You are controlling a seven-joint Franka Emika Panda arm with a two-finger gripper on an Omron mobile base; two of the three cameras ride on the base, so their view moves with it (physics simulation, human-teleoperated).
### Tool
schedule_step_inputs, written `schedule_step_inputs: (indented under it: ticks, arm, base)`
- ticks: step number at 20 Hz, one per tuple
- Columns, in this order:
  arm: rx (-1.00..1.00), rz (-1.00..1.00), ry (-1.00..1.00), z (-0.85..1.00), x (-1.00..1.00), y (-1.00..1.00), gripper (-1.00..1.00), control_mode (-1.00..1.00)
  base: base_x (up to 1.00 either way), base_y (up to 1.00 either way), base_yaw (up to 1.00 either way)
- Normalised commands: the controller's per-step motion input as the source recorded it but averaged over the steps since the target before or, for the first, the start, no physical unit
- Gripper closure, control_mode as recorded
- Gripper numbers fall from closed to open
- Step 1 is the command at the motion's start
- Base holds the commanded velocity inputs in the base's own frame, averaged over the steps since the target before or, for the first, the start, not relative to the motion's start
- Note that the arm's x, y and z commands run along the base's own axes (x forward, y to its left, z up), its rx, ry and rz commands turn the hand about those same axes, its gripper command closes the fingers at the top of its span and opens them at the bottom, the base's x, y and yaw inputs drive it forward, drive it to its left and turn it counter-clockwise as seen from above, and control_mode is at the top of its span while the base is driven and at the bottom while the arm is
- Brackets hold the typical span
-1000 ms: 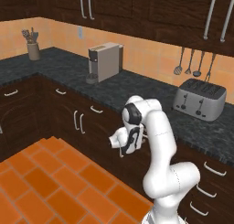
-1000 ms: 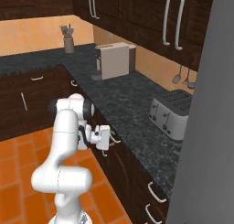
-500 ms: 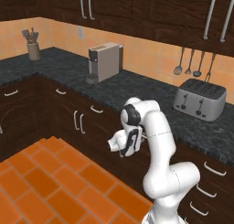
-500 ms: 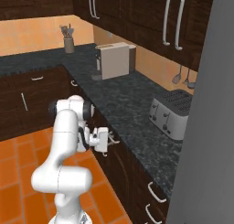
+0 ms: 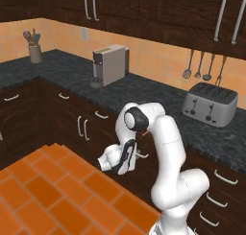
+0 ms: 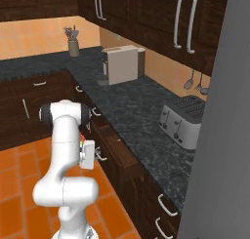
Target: Take a straw from the drawer in front and place it inside the glass cup on the dining counter.
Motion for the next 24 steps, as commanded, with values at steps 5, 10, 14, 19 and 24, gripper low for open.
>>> schedule_step_inputs:
  ticks: [5, 10, 14, 19, 24]
  arm:
    - [0.0, 0.08, 0.19, 0.0, -0.81, 1.0, 1.0, -1.0]
    - [0.01, 0.08, 0.22, 0.0, -0.72, 1.0, 1.0, -1.0]
    - [0.11, 0.06, 0.21, 0.27, -0.59, 0.89, -1.0, -1.0]
    - [0.37, 0.05, 0.37, 0.97, -0.48, 0.37, -1.0, -1.0]
    - [0.44, 0.0, 0.37, 1.0, -0.4, 0.02, -1.0, -1.0]
  base:
    - [0.0, 0.0, 0.0]
    - [0.0, 0.0, 0.0]
    - [0.0, 0.0, 0.0]
    - [0.0, 0.0, 0.0]
    - [0.0, 0.0, 0.0]
